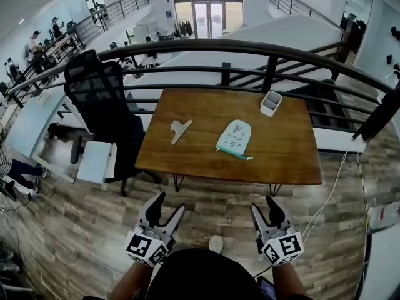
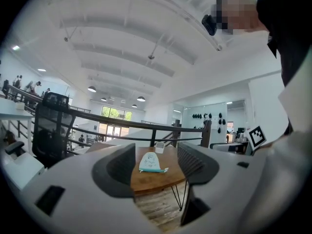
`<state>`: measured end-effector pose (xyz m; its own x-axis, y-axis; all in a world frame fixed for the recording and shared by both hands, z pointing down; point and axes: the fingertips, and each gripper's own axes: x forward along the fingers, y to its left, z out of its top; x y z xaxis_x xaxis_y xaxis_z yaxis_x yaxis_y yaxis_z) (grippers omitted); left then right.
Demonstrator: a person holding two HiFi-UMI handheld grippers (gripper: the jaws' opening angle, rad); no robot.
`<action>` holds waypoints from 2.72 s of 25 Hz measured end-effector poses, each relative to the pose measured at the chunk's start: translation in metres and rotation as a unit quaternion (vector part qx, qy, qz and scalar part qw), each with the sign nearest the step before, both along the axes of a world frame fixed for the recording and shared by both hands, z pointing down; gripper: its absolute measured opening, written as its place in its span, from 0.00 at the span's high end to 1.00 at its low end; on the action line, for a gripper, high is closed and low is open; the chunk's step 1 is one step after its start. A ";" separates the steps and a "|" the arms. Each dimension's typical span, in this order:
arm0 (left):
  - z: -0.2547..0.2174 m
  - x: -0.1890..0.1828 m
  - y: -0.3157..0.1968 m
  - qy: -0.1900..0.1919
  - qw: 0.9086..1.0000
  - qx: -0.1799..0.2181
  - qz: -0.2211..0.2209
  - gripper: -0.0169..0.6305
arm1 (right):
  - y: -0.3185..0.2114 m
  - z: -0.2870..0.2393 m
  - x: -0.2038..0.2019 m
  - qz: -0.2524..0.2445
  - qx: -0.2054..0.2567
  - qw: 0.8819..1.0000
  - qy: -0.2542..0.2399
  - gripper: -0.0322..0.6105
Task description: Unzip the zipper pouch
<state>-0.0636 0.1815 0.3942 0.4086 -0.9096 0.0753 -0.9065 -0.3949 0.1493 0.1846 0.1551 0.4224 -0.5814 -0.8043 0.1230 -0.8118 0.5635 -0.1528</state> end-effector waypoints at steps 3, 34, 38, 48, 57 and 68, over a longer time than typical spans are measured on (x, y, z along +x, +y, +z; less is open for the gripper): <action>0.008 0.013 -0.005 -0.003 1.000 -0.015 0.007 0.55 | -0.009 0.012 0.011 0.004 -0.016 1.000 -0.001 0.63; 0.035 -0.049 -0.210 0.037 0.997 -0.005 0.069 0.55 | -0.175 0.032 -0.062 0.048 -0.070 0.991 0.100 0.71; 0.043 -0.061 -0.241 0.041 0.996 -0.009 0.074 0.55 | -0.204 0.035 -0.083 0.029 -0.076 0.992 0.094 0.73; 0.043 -0.061 -0.288 0.029 0.990 -0.017 0.139 0.55 | -0.237 0.046 -0.103 0.036 -0.090 0.993 0.074 0.73; 0.054 -0.035 -0.308 0.019 0.984 -0.046 0.174 0.55 | -0.250 0.071 -0.101 0.012 -0.123 0.989 0.082 0.73; 0.069 -0.017 -0.340 0.002 0.987 -0.071 0.146 0.55 | -0.297 0.129 -0.103 -0.115 -0.171 0.963 0.172 0.70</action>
